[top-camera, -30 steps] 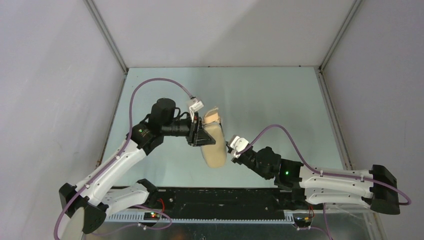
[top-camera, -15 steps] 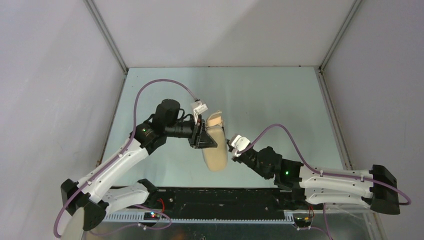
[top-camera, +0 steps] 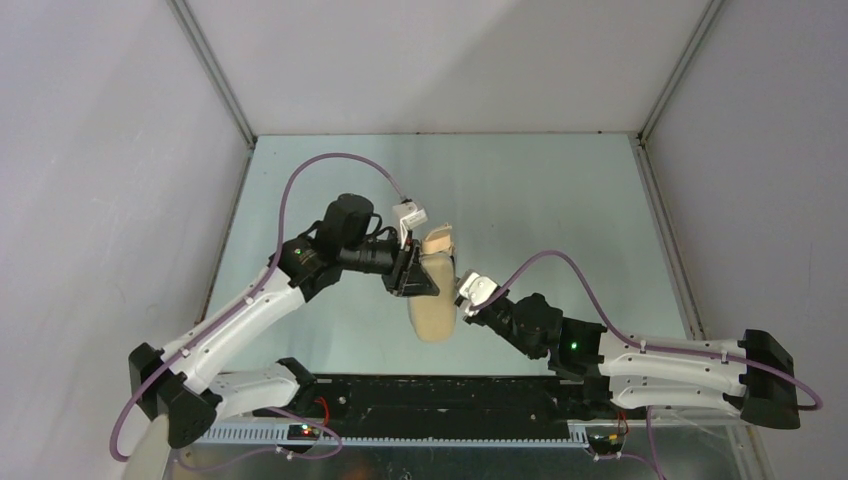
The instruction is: Open the umbrella
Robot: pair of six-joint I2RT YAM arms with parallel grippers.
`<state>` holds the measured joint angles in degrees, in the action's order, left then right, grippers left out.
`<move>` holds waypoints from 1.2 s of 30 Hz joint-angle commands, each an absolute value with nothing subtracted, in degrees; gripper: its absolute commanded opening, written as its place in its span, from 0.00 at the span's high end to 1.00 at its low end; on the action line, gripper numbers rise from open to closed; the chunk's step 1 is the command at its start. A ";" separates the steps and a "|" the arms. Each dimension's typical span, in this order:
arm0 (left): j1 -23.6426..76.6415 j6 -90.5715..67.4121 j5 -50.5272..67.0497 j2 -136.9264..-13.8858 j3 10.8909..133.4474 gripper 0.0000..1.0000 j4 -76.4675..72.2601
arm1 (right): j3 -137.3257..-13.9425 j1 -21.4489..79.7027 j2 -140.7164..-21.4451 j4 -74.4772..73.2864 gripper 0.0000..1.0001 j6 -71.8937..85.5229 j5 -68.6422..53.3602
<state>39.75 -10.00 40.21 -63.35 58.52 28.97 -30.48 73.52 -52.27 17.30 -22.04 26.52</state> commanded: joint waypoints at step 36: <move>32.97 -29.74 28.14 -55.72 50.52 1.00 8.18 | -37.78 67.36 -53.90 20.31 0.00 5.71 19.42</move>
